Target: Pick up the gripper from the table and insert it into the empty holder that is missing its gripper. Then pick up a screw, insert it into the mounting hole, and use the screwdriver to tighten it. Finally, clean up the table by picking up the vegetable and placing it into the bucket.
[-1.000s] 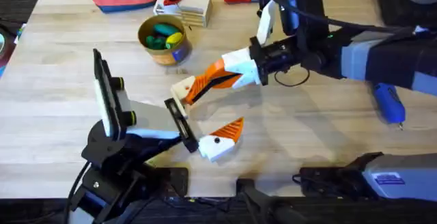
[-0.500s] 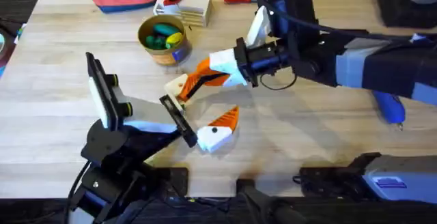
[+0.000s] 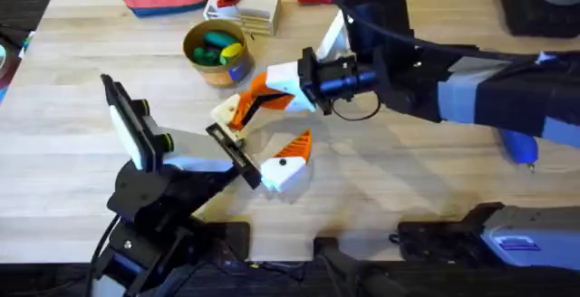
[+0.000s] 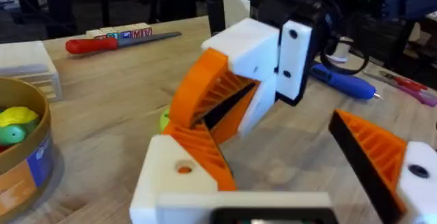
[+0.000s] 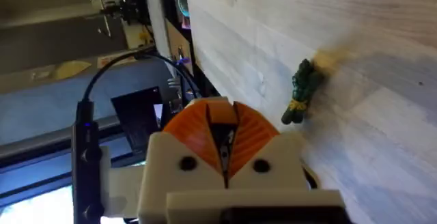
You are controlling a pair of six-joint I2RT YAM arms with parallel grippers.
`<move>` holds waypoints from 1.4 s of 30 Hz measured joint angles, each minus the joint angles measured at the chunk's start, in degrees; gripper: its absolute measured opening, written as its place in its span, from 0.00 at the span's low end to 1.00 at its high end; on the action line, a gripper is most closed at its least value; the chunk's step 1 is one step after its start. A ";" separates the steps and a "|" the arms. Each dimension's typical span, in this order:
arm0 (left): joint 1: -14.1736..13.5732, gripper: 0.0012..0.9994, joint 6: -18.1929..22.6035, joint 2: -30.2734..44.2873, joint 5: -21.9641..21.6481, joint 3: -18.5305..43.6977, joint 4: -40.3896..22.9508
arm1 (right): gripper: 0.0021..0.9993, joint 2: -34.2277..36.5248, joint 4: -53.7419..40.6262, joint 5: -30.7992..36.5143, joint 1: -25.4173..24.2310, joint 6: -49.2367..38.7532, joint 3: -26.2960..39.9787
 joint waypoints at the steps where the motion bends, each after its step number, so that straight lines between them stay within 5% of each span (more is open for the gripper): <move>1: -0.02 0.99 0.00 0.00 -0.21 -0.02 0.23 | 0.00 0.00 0.18 0.01 0.00 0.01 0.00; 21: -0.39 0.99 -3.45 0.00 -2.28 -0.02 2.74 | 0.00 0.00 2.49 -0.87 -0.09 0.39 0.02; 28: -0.39 0.99 -3.27 -0.02 -2.54 -0.02 2.27 | 0.26 0.02 1.77 -2.75 -0.09 -1.37 0.00; 34: -1.05 0.99 -2.67 -0.09 -1.45 0.00 3.22 | 0.63 1.05 1.19 -5.88 -0.11 -3.10 -0.04; 42: -1.25 0.99 -2.29 -0.09 -0.81 0.00 2.76 | 0.79 1.36 1.17 -7.70 -0.04 -3.93 -0.13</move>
